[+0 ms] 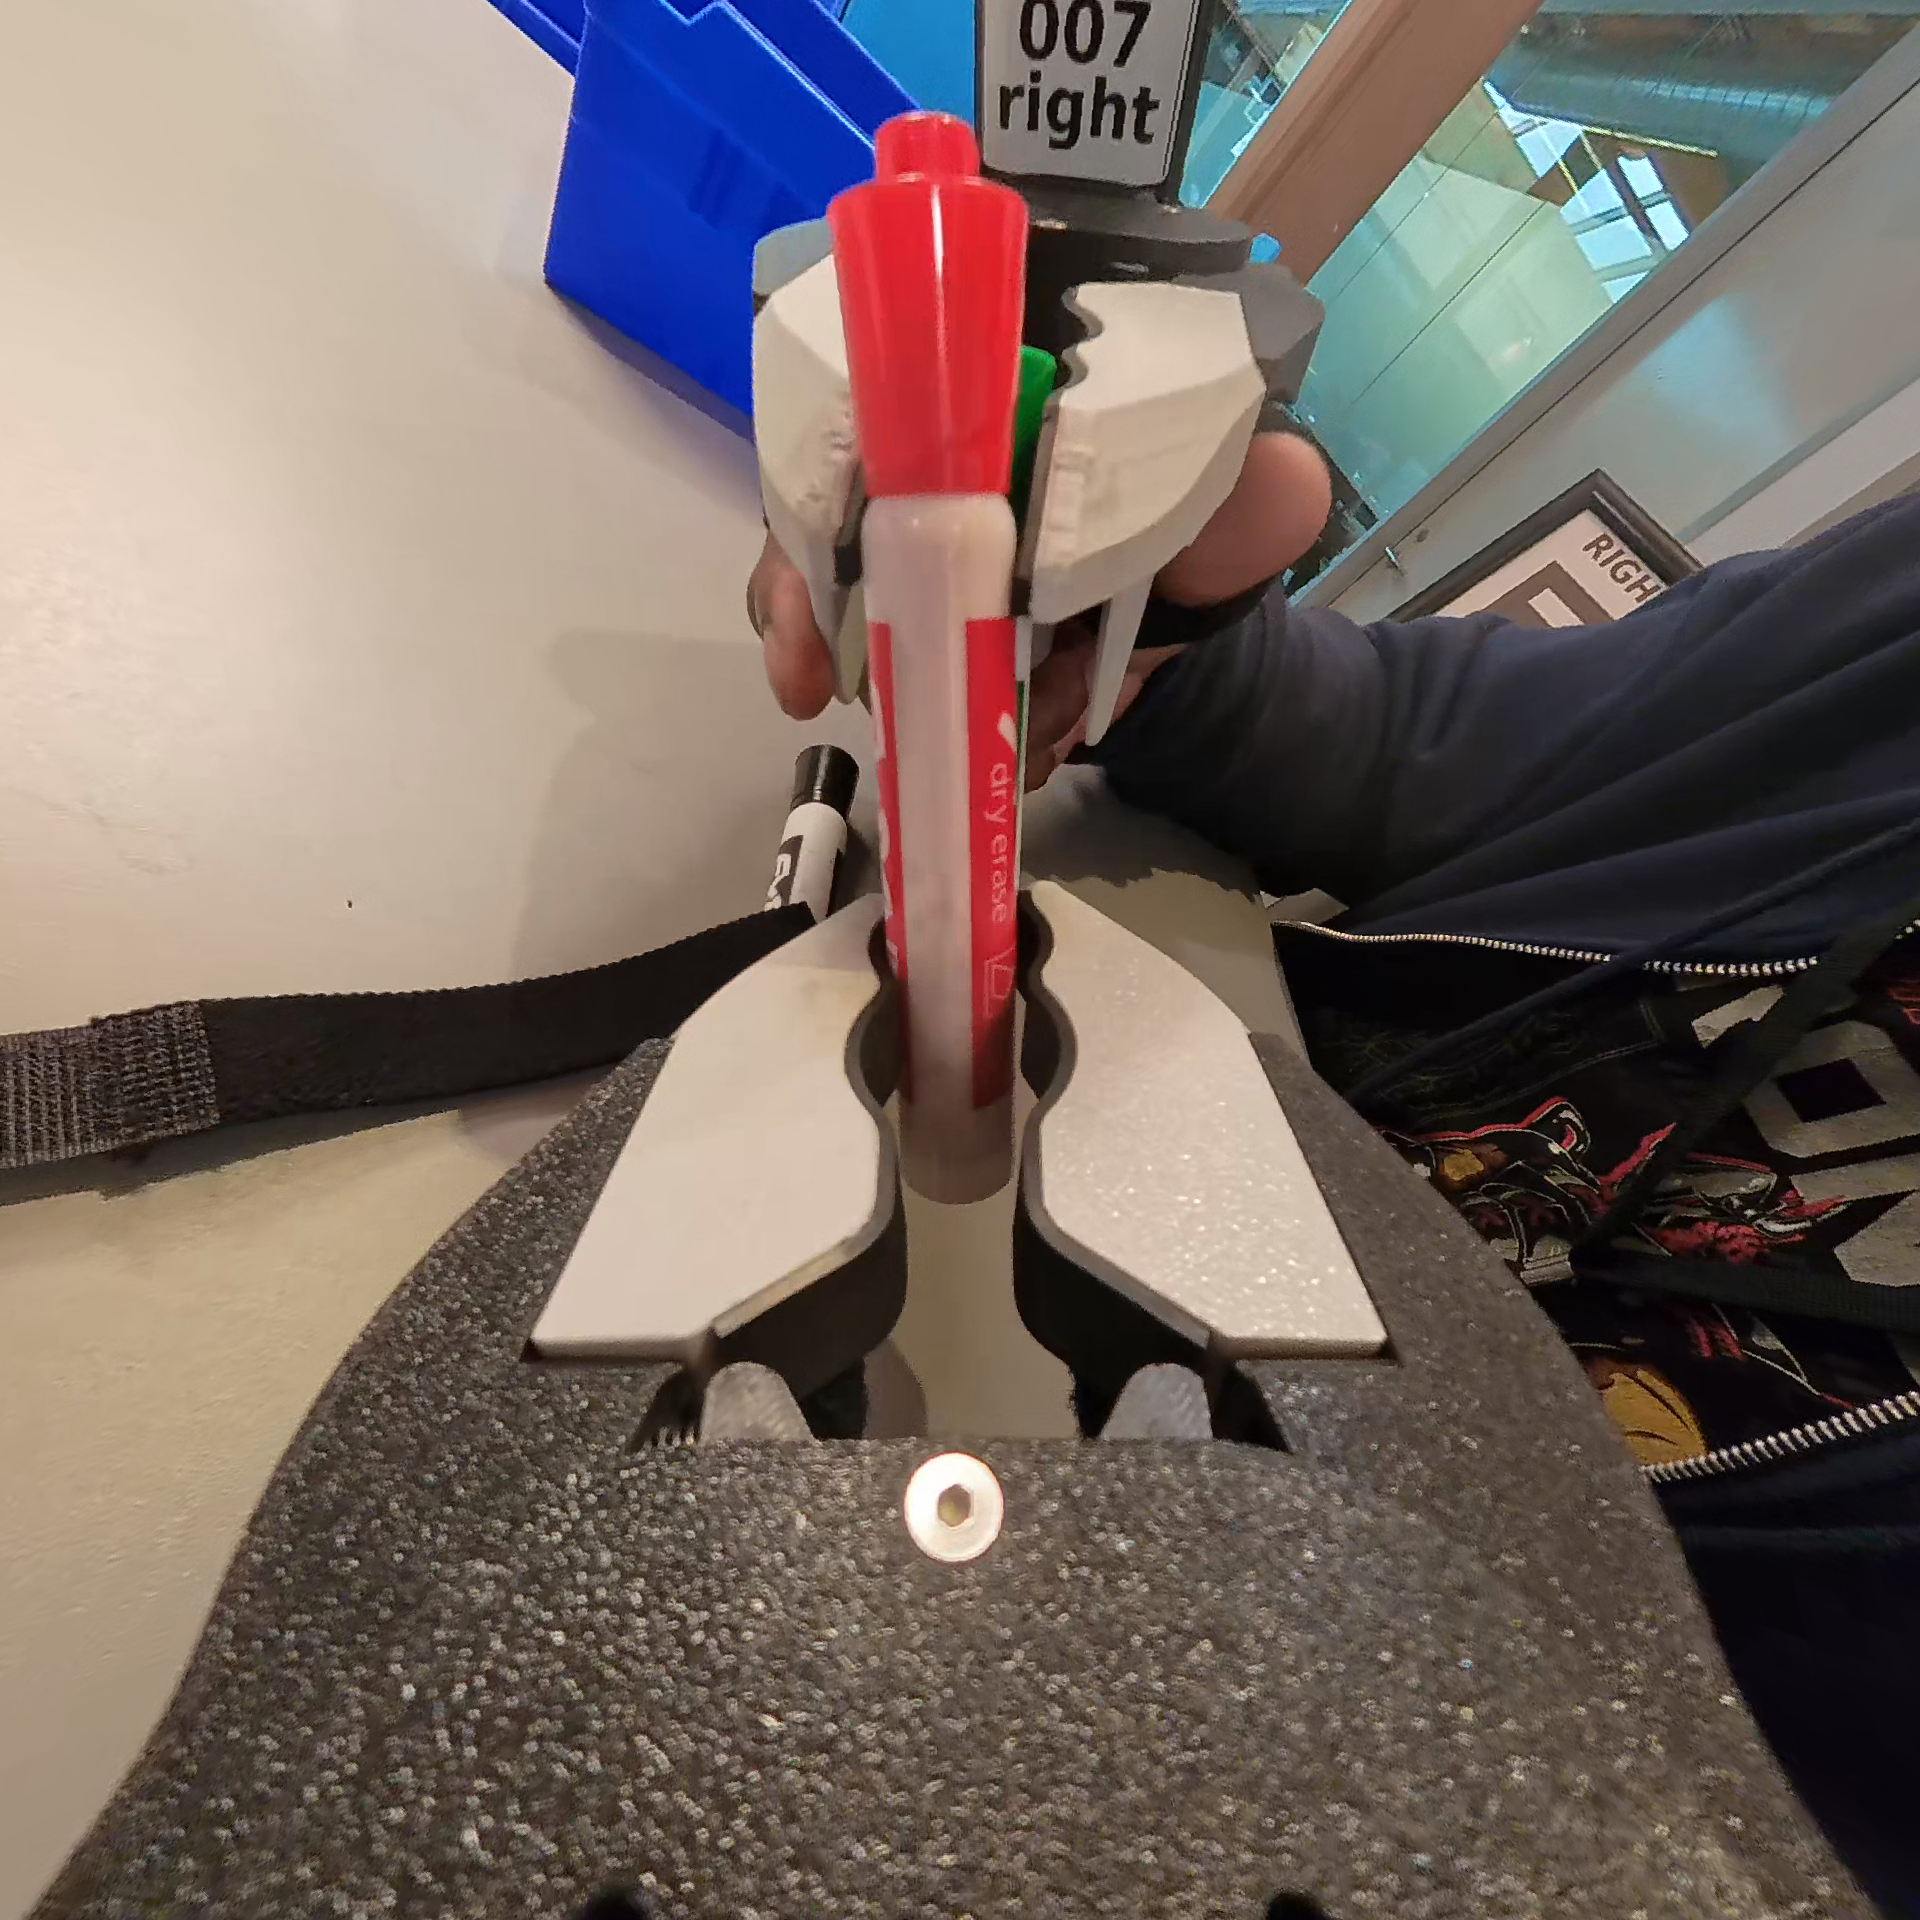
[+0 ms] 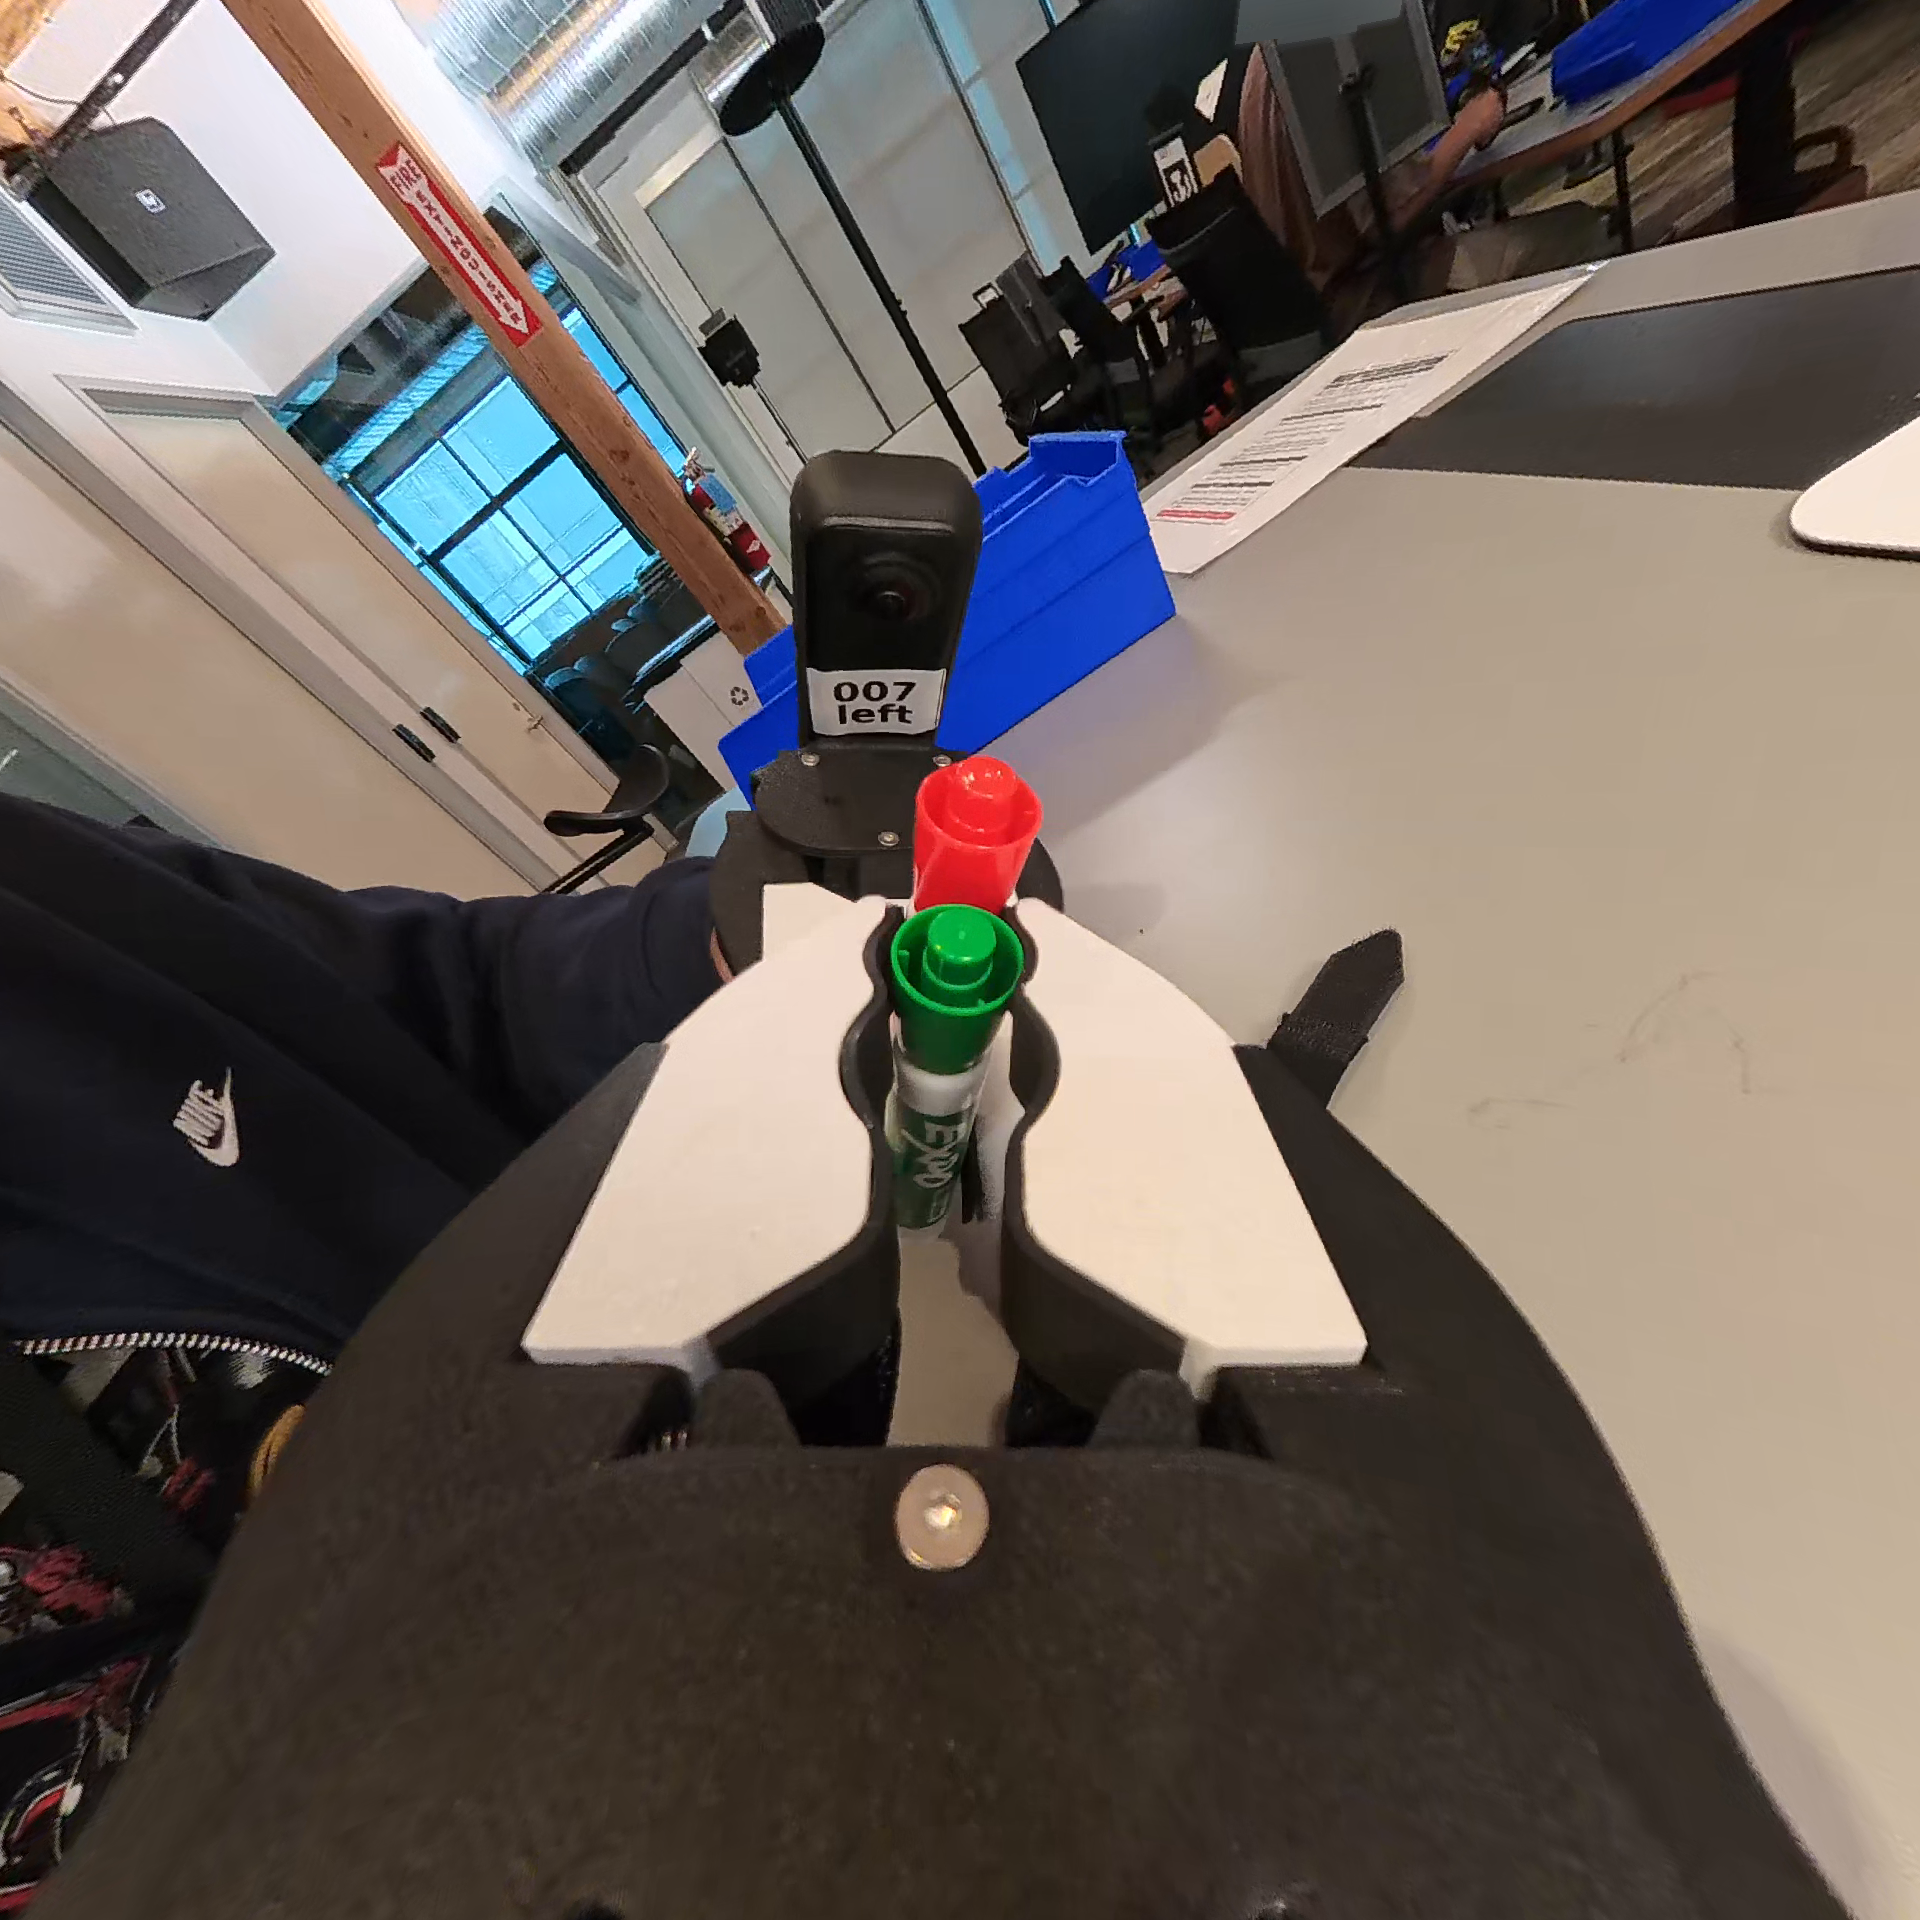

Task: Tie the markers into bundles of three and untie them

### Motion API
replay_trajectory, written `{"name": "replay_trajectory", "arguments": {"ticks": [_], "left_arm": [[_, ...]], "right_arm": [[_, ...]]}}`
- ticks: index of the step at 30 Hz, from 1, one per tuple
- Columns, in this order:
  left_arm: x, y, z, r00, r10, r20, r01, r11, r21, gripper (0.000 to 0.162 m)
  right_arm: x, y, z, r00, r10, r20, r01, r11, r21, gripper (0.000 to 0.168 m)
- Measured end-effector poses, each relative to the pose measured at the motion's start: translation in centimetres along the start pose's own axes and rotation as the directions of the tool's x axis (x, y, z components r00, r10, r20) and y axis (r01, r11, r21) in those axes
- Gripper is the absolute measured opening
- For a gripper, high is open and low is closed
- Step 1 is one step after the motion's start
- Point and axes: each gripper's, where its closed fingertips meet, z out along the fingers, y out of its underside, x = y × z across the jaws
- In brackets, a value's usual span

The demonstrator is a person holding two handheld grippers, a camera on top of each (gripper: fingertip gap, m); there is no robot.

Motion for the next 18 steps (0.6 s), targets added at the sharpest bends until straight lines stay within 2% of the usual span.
{"name": "replay_trajectory", "arguments": {"ticks": [4, 7, 10, 14, 18], "left_arm": [[-0.1, -0.3, -0.2, 0.999, 0.000, 0.039, 0.000, 1.000, -0.006, 0.019], [-0.2, -1.1, -0.5, 0.998, -0.016, 0.053, 0.014, 0.999, 0.047, 0.019], [-0.3, -1.7, -0.9, 0.998, -0.031, 0.056, 0.026, 0.996, 0.084, 0.019], [0.0, -1.5, -0.6, 0.999, -0.037, 0.034, 0.035, 0.997, 0.075, 0.019], [0.4, -1.0, 0.2, 0.999, -0.025, 0.039, 0.023, 0.999, 0.040, 0.019]], "right_arm": [[0.3, -0.3, -0.1, 1.000, 0.012, -0.005, -0.012, 0.999, 0.031, 0.019], [0.2, -0.2, -0.1, 0.999, 0.034, 0.017, -0.035, 0.998, 0.049, 0.030], [-0.1, 0.1, 0.1, 0.999, 0.046, 0.028, -0.047, 0.998, 0.041, 0.034], [-0.6, 1.1, 1.0, 0.998, 0.052, 0.038, -0.052, 0.999, -0.011, 0.033], [-0.7, 2.3, 2.0, 0.999, 0.035, 0.010, -0.034, 0.997, -0.076, 0.022]]}}
